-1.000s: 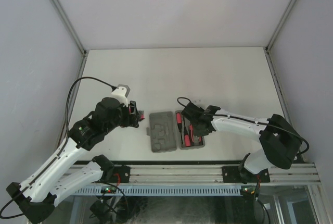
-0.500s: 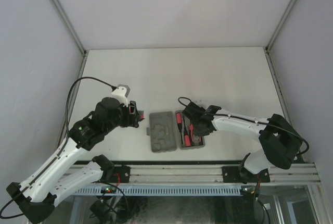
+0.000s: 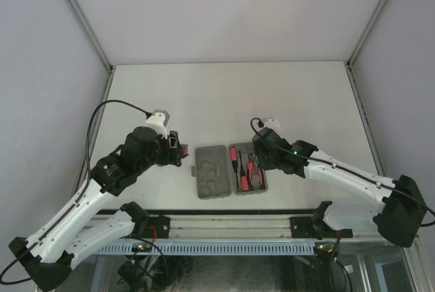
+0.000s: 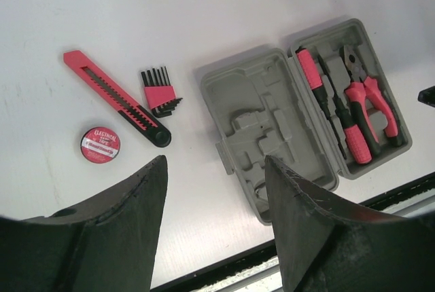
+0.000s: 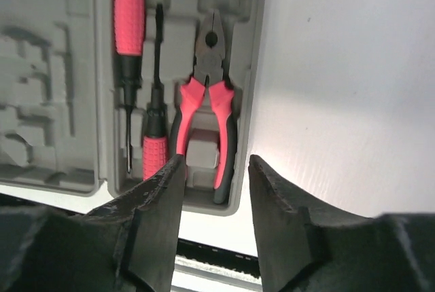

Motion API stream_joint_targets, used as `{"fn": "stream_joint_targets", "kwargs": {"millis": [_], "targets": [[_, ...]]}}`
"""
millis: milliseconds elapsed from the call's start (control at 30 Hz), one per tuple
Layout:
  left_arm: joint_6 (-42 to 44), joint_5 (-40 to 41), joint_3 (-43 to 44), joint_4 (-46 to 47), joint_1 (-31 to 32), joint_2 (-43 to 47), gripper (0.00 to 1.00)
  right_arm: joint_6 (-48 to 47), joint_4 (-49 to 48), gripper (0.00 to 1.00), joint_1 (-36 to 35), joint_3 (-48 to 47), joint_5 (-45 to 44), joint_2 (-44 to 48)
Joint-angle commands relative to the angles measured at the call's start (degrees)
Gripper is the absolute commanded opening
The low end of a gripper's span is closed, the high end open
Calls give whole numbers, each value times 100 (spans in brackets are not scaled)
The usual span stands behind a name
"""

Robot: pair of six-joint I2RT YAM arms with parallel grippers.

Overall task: Sort the tools into containers
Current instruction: Place the pliers in the storage box.

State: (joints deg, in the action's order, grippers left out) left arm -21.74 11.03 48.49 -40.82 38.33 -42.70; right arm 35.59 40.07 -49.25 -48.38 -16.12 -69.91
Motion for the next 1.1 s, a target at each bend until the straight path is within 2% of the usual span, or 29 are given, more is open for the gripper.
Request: {"fn": "stream_joint_targets", "kwargs": {"millis": [0, 200, 400, 833, 1067], "targets": [[-423, -57, -232, 455, -36, 19, 63, -213, -355, 45, 74, 87, -521, 568], [-1015, -229, -639, 811, -36, -211, 61, -296, -930, 52, 312, 823, -389, 1302], [-1237, -400, -1051, 1240, -18, -635, 61, 29, -930, 54, 773, 1266, 493, 1779], [-1631, -514, -1603, 2041, 322, -1734, 55, 190, -1123, 54, 830, 1700, 844, 1868], [-1899, -476, -1801, 2406, 325, -2152, 48, 244, -1079, 53, 831, 1692, 959, 2011]]}}
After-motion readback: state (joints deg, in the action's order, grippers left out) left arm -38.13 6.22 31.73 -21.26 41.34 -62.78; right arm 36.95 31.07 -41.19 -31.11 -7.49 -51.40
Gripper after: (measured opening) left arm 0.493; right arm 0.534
